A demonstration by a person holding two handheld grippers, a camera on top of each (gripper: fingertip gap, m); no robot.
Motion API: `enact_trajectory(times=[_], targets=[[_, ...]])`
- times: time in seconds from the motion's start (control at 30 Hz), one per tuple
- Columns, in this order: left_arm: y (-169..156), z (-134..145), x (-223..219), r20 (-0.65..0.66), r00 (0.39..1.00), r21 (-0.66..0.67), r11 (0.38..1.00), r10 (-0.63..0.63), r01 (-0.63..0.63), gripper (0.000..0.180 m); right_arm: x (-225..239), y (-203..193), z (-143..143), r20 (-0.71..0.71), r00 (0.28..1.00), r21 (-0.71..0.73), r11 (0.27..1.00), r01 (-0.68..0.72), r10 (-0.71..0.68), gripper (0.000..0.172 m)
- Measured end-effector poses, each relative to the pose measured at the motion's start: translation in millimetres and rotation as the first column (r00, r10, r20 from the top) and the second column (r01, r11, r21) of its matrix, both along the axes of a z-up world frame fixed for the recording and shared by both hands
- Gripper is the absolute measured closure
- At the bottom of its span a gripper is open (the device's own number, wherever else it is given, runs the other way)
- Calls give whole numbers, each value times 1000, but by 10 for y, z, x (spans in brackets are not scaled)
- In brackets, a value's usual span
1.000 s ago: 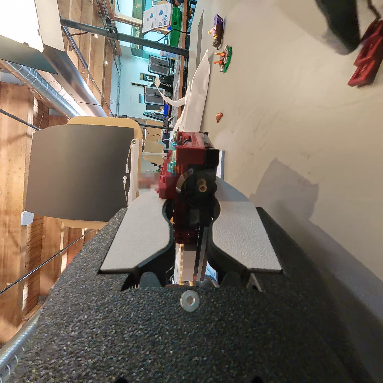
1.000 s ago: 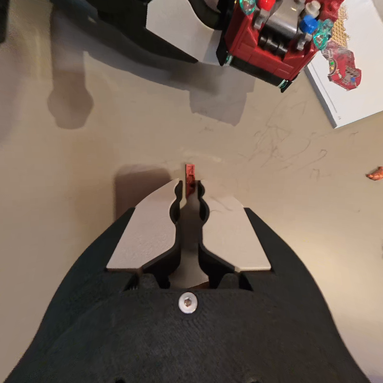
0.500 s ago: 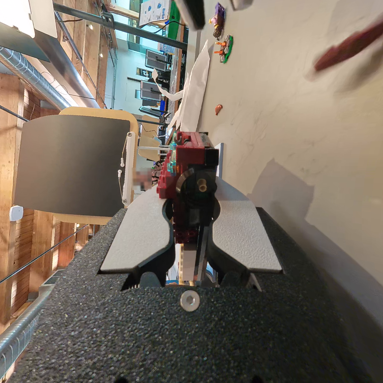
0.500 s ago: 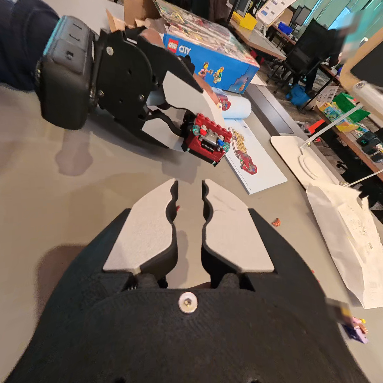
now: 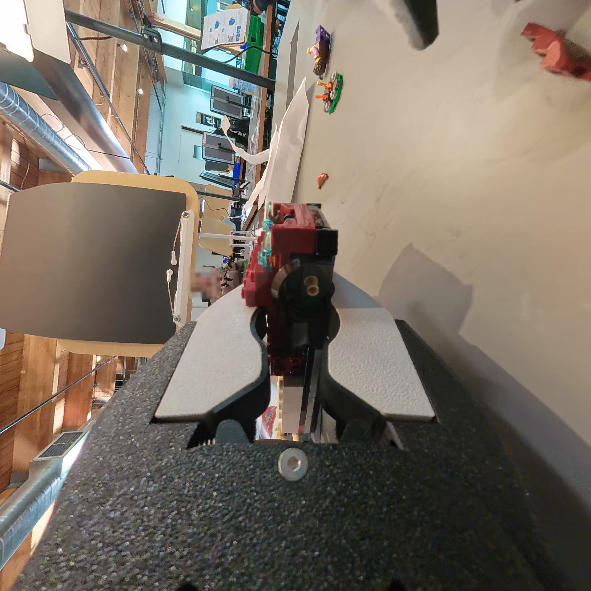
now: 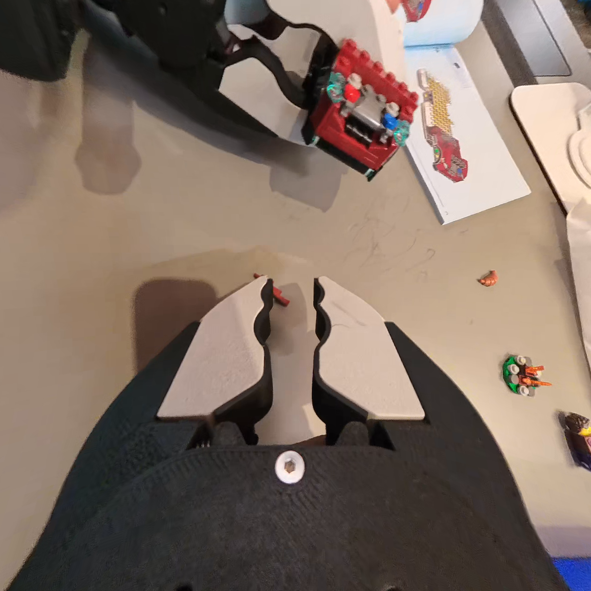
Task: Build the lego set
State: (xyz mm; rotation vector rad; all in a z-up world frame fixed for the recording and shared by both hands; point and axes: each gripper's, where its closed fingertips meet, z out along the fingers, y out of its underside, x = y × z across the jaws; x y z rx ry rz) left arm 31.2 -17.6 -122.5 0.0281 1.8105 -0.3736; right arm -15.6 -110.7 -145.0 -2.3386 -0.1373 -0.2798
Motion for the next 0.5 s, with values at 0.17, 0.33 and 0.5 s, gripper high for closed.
enact_trajectory(times=[0.17,0.33,0.5], targets=[[-37,-19,-29,-8,1000,6,1000,-17,17,148,-158,-12,-72,16,994,-26,994,-106,106,157],[-75,-29,-49,-14,999,7,1000,-29,29,148,-141,-2,-210,9,996,-67,994,-91,91,154],[-100,-25,-52,-14,999,16,999,-32,32,148,-130,-17,-246,-89,995,-79,995,-60,53,150]])
